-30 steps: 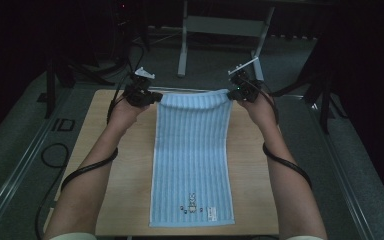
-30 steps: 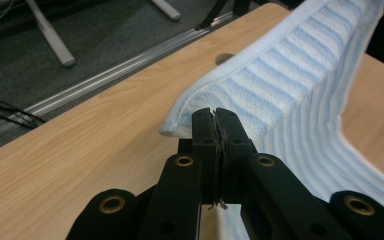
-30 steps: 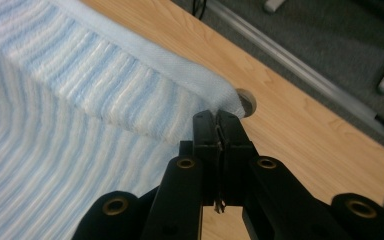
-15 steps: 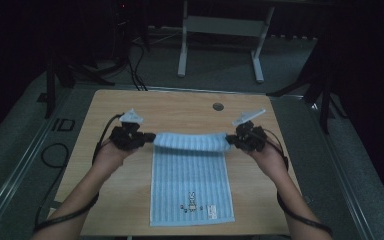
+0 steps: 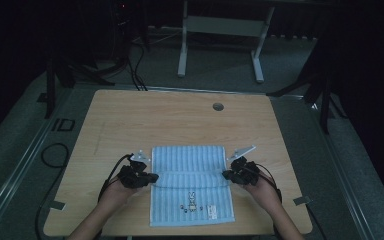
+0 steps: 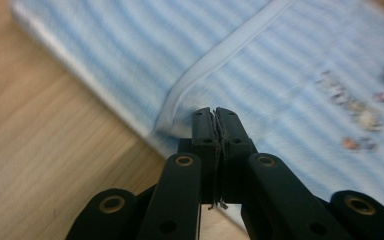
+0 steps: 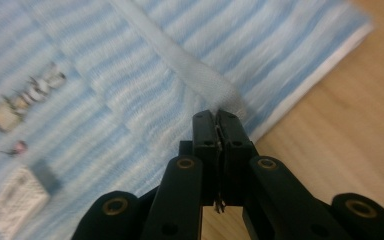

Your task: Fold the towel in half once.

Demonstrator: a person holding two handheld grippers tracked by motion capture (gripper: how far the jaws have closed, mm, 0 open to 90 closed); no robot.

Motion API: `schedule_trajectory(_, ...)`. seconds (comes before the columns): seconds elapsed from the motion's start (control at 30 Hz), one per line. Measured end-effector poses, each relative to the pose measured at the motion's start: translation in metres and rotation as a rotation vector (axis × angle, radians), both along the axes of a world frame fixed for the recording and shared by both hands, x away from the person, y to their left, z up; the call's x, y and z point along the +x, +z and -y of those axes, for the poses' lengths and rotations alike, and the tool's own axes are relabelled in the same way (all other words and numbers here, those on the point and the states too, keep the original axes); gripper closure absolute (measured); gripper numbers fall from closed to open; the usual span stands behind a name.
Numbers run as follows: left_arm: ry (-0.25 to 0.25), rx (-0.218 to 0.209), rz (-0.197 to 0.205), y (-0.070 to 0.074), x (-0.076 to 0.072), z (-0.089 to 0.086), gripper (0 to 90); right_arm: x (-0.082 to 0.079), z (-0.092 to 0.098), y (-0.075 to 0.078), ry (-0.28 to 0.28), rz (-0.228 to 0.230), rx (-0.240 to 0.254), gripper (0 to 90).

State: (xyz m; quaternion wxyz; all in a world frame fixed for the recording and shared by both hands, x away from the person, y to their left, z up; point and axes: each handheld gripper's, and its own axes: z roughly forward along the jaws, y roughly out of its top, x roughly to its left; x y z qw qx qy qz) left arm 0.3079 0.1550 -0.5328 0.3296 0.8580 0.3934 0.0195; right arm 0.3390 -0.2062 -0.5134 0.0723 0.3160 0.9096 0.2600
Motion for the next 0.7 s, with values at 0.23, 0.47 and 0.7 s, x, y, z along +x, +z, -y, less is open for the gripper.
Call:
schedule_trajectory(0.23, -0.004, 0.031, 0.002, -0.008, 0.014, 0.003, 87.5, 0.012, -0.003, -0.013, -0.005, -0.020, -0.029, 88.0)
schedule_trajectory(0.47, 0.002, 0.072, 0.030, -0.006, 0.044, 0.009, 87.4, 0.037, -0.007, -0.012, -0.024, -0.012, -0.067, 87.5)
schedule_trajectory(0.7, 0.034, 0.091, 0.028, -0.005, 0.074, 0.017, 87.4, 0.065, -0.004, -0.013, -0.079, -0.018, -0.057, 87.6)
